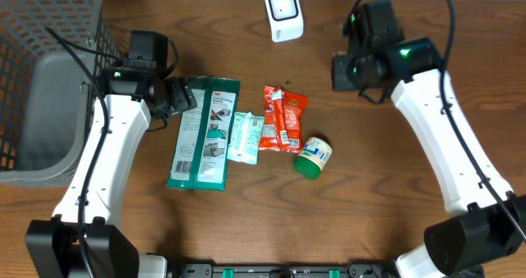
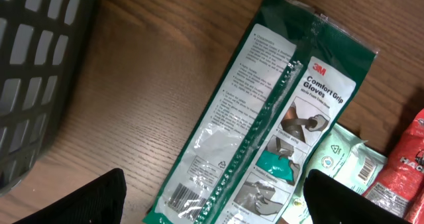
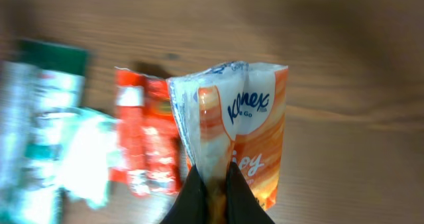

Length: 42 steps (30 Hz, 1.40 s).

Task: Scan the item barcode
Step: 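Lift the tissue box with the right gripper up to the white scanner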

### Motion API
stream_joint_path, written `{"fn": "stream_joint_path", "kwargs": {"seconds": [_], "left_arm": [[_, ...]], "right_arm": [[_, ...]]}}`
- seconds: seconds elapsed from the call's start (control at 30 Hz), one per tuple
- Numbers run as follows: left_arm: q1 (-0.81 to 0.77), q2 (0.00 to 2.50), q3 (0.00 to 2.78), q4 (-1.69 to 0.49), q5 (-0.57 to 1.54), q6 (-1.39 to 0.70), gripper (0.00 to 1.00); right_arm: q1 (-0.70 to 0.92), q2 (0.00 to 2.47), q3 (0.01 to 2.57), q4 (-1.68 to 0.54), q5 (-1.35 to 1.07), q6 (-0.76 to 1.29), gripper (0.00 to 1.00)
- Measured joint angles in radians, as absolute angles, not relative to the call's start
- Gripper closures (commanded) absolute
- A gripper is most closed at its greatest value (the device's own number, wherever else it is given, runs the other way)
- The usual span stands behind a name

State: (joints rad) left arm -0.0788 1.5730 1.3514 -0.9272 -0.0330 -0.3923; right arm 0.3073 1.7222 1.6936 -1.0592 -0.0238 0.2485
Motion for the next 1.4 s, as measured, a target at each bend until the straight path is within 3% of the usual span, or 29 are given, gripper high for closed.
{"fn": "stream_joint_path", "kwargs": {"seconds": [0.23,0.37,0.5,0.97,1.4], "left_arm": [[-0.079,1.573,1.352,-0.927,-0.033,-0.392,0.14],[-0.079,1.573,1.352,-0.927,-0.033,-0.392,0.14],[-0.079,1.573,1.352,-0.927,-0.033,-0.392,0.14],[-0.079,1.573,1.352,-0.927,-0.033,-0.392,0.14],[-0.079,1.573,1.352,-0.928,-0.033,-0.392,0.14]], "right_arm": [[0.304,1.781,2.077,-1.113,-0.273,0.325,0.99],[0.290,1.940,2.395,-1.114,-0.397,0.408,0.99],[0.271,2.089,2.555,-1.058,-0.488,0.488,0.99],[0.234,2.531,2.575,-0.506,-0.663,0.803,0.99],[0.206,2.732,2.575,-0.398,-0.701,0.966,0.99]]}}
